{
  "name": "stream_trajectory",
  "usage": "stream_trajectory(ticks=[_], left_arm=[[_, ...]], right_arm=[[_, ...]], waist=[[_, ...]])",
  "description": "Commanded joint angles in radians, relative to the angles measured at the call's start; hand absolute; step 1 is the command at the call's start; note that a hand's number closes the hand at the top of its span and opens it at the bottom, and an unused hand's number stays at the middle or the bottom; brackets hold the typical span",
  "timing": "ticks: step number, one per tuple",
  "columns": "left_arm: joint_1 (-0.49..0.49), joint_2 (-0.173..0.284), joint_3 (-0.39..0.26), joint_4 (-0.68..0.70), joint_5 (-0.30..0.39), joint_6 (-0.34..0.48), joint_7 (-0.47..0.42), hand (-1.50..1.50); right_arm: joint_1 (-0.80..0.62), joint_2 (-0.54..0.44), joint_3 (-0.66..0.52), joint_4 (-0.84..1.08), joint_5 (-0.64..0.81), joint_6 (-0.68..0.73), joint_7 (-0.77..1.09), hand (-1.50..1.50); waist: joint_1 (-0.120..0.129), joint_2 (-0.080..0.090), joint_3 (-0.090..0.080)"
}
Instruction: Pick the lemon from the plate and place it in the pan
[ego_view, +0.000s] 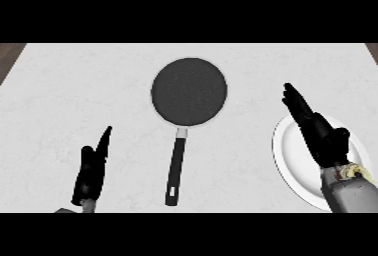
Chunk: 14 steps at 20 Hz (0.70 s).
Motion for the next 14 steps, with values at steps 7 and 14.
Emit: stream_trajectory(ticks=[7,14], left_arm=[[-0.121,0.032,0.101,-0.234,0.089,-0.057,0.001,0.00],[-0.114,0.103,0.206,-0.221,0.170,-0.136,0.003,0.00]], right_arm=[[-0.193,-0.354,-0.093,0.056,-0.089,0.518,-0.150,1.50],[-0.068,-0.596,-0.295,0.233,0.039,0.688,-0.659,-1.50]], waist=[[0.028,-0.040,0.003],[-0.013,-0.040,0.006]])
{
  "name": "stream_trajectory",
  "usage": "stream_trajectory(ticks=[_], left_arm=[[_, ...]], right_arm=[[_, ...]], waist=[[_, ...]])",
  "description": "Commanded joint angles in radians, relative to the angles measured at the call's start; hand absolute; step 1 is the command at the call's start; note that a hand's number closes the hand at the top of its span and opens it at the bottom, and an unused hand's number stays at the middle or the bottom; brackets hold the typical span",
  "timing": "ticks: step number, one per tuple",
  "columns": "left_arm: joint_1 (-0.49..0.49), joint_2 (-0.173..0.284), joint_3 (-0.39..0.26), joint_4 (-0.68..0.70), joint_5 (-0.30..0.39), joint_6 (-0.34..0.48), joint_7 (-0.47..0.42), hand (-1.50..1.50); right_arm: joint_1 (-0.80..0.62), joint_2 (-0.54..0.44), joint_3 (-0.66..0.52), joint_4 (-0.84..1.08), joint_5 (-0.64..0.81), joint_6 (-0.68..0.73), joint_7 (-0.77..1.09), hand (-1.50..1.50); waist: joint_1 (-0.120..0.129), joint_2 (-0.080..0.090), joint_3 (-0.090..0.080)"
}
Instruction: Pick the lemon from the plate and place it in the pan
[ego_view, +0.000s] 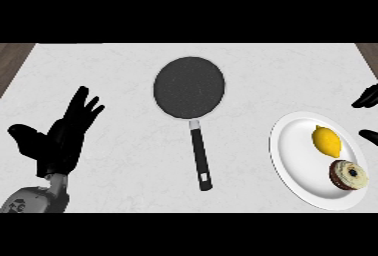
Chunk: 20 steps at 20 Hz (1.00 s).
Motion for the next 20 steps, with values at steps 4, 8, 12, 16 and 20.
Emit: stream_trajectory(ticks=[4,8,12,16,20], left_arm=[[-0.003,0.031,0.064,0.013,0.058,-0.072,-0.022,0.00],[-0.047,-0.010,0.034,0.052,0.011,-0.043,-0.029,0.00],[-0.063,0.033,0.066,-0.010,0.046,-0.064,0.051,0.00],[-0.076,-0.012,0.050,0.068,0.019,-0.065,-0.002,0.00],[-0.084,-0.014,0.081,0.112,0.018,-0.084,-0.035,0.00]], right_arm=[[0.038,-0.209,-0.048,0.185,0.277,0.061,-0.451,-1.50],[-0.069,-0.228,0.023,0.275,0.375,0.007,-0.553,-1.50],[-0.163,-0.254,0.140,0.218,0.474,-0.025,-0.454,-1.50],[-0.234,-0.246,0.248,0.154,0.612,-0.082,-0.377,-1.50],[-0.292,-0.200,0.338,0.140,0.717,-0.061,-0.319,-1.50]], waist=[[0.015,0.005,-0.001],[0.028,0.006,-0.003],[0.045,-0.001,-0.004],[0.025,0.001,-0.006],[0.016,-0.002,-0.006]])
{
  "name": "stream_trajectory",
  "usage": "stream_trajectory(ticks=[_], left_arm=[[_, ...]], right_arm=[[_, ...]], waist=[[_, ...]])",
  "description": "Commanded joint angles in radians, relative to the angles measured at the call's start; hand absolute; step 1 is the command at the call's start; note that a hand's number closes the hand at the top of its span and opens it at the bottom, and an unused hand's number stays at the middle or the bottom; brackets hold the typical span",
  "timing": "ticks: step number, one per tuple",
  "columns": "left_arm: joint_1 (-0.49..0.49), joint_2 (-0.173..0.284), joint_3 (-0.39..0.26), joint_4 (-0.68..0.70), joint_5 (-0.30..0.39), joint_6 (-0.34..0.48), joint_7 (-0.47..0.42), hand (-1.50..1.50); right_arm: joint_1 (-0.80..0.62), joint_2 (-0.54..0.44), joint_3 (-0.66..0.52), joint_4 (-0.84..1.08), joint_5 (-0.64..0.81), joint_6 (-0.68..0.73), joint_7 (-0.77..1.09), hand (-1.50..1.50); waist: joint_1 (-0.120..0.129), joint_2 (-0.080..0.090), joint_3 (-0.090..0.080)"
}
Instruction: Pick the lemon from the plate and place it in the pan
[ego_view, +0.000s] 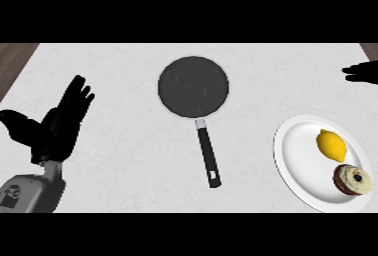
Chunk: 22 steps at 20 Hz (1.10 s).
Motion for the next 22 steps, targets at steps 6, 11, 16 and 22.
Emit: stream_trajectory(ticks=[6,11,16,22], left_arm=[[-0.008,0.012,0.023,0.005,-0.009,-0.016,0.010,0.00],[0.048,0.004,0.054,0.032,-0.010,-0.072,-0.054,0.00],[0.039,-0.052,0.020,-0.022,-0.062,0.013,0.013,0.00],[0.038,-0.025,0.050,-0.115,-0.070,0.015,0.118,0.00]], right_arm=[[-0.037,-0.039,0.247,-0.048,0.302,0.098,0.035,-1.50],[-0.088,0.022,0.238,-0.042,0.371,0.152,0.040,-1.50],[0.015,-0.057,0.228,-0.171,0.470,0.021,0.057,-1.50],[0.116,0.003,0.165,-0.292,0.535,0.010,0.179,-1.50]], waist=[[-0.014,-0.006,-0.001],[-0.020,-0.006,-0.001],[-0.035,-0.010,0.000],[-0.036,-0.011,0.000]])
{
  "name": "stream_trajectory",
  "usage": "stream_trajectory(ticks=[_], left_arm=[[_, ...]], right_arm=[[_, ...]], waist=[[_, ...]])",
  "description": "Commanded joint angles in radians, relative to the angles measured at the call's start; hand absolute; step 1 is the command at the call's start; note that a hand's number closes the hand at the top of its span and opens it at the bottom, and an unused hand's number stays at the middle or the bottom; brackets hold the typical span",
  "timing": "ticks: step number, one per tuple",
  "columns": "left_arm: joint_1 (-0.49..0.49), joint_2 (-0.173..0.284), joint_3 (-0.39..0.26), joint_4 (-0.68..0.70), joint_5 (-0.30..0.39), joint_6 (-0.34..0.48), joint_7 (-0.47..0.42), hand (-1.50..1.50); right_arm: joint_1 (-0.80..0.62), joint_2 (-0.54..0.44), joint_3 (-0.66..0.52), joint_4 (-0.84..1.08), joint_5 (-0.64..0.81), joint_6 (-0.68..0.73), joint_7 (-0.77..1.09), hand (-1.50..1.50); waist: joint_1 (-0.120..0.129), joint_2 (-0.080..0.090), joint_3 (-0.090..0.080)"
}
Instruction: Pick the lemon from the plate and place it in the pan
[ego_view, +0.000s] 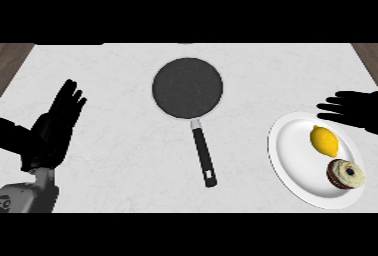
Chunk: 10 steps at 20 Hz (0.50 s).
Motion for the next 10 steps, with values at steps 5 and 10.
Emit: stream_trajectory(ticks=[5,10], left_arm=[[-0.029,-0.037,0.027,0.053,-0.034,-0.024,-0.012,0.00],[-0.052,-0.037,0.065,0.043,-0.019,-0.048,0.015,0.00]], right_arm=[[0.141,0.069,-0.074,-0.212,0.049,0.071,0.061,-1.50],[0.120,0.147,-0.097,-0.165,0.154,0.111,0.122,-1.50]], waist=[[-0.008,0.000,0.000],[0.000,0.001,0.000]])
